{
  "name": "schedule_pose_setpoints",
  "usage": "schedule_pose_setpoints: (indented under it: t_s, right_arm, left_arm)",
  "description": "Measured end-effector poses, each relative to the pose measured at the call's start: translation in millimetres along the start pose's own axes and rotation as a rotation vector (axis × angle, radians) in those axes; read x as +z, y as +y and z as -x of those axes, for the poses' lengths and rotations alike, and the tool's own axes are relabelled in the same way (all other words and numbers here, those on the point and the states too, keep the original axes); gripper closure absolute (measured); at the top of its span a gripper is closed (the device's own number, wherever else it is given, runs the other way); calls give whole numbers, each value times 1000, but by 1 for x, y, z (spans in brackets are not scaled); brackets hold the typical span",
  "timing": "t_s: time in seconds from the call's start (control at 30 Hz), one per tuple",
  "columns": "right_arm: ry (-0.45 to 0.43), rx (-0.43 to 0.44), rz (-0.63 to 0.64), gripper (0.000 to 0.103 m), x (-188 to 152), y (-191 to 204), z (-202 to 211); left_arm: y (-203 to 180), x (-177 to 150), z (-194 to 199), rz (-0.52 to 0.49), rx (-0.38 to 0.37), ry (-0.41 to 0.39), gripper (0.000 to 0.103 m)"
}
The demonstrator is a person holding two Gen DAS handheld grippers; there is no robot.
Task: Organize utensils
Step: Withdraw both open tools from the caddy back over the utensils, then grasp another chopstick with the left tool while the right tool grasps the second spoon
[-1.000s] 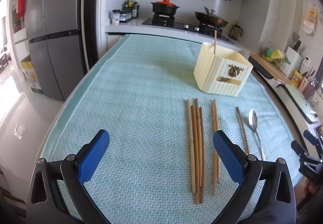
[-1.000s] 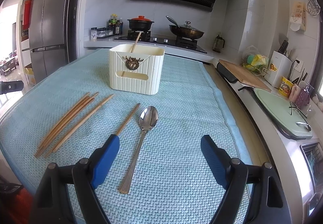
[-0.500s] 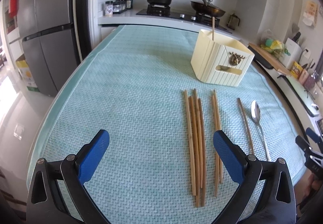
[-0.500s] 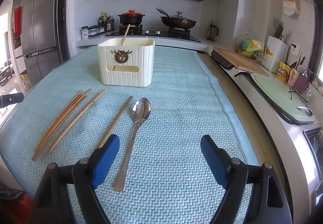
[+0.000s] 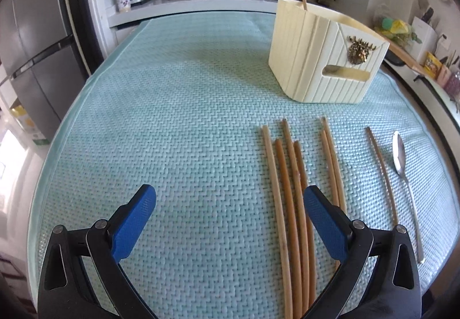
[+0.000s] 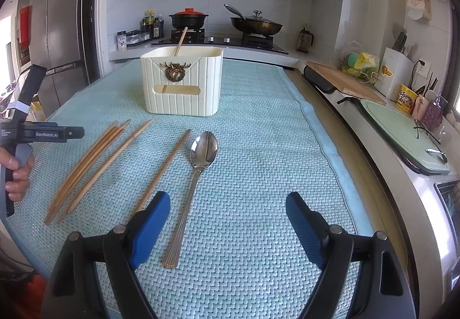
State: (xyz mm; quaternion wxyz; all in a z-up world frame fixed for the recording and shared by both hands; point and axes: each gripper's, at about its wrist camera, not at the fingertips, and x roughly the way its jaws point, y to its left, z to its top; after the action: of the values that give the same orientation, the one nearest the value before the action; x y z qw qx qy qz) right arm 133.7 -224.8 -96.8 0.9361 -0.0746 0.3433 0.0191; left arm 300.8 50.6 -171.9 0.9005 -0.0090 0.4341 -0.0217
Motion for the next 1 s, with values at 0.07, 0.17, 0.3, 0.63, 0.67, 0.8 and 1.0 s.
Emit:
schedule_pose_setpoints:
  t_s: [0.07,0.17,0.3,0.63,0.67,0.8,1.0]
  right_arm:
    - [5,0,-2,19,0,-1,-1]
    - [11,3,-5,19,0,-1,-3]
    - [17,6,-4,19,0,0,-5]
    - [53,34,-36,19,4,-2,-19]
    - [62,46,-50,19,5,-3,-25]
    - [157,85,-103,19,10,-5,-65]
    - [258,132,-152,19,25,4,-119]
  left_arm:
    - [-1,2,-8,-6,6,12,1]
    - [-3,5,-17,-19,21,23,1]
    - [-2,6,-28,-27,37,42,1]
    - [1,10,-45,-30,48,73,1]
    - [1,10,-46,-30,47,74,1]
    - [3,12,-47,-24,36,80,1]
    - [2,10,-45,-29,30,84,0]
